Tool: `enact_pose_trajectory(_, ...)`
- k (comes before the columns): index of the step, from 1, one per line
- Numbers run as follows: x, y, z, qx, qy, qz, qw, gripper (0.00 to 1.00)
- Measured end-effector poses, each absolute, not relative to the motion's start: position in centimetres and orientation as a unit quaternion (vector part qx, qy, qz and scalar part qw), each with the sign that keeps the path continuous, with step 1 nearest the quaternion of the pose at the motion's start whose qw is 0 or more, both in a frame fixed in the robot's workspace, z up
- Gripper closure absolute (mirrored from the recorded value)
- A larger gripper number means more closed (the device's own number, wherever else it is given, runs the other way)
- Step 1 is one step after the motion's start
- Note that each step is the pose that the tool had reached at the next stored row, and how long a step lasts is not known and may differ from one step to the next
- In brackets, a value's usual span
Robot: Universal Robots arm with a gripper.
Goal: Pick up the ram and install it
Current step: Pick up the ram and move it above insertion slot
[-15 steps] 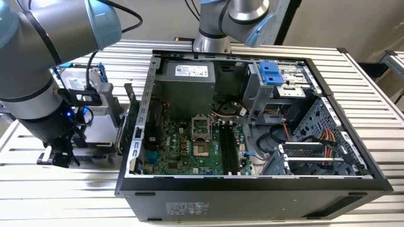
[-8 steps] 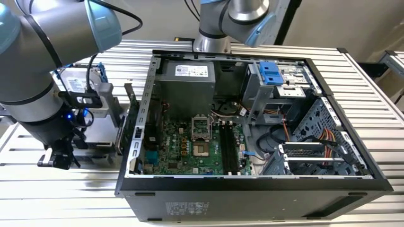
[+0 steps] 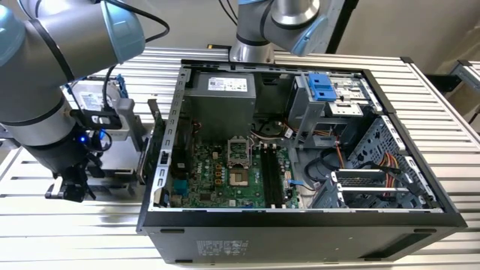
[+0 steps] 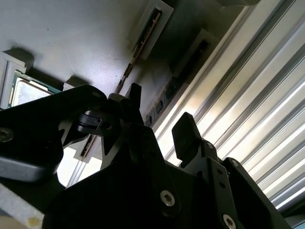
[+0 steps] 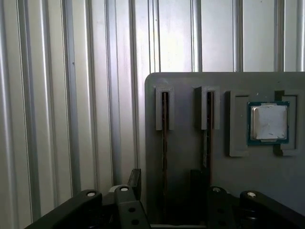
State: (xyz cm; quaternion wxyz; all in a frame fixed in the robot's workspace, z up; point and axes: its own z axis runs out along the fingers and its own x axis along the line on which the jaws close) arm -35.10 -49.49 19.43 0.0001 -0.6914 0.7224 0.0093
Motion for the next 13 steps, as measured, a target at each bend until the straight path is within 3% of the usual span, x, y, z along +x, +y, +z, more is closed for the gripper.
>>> enact_pose_trajectory(8, -35.10, -49.49, 19.37, -0.691, 0.722, 0.009, 0.000, 0.00)
enact_pose_trajectory(9, -35.10, -49.49, 19.37, -0.691, 0.722, 0.009, 0.000, 1.00)
enact_pose_trajectory(13, -35.10, -49.49, 19.36, -0.691, 0.722, 0.009, 0.000, 1.00)
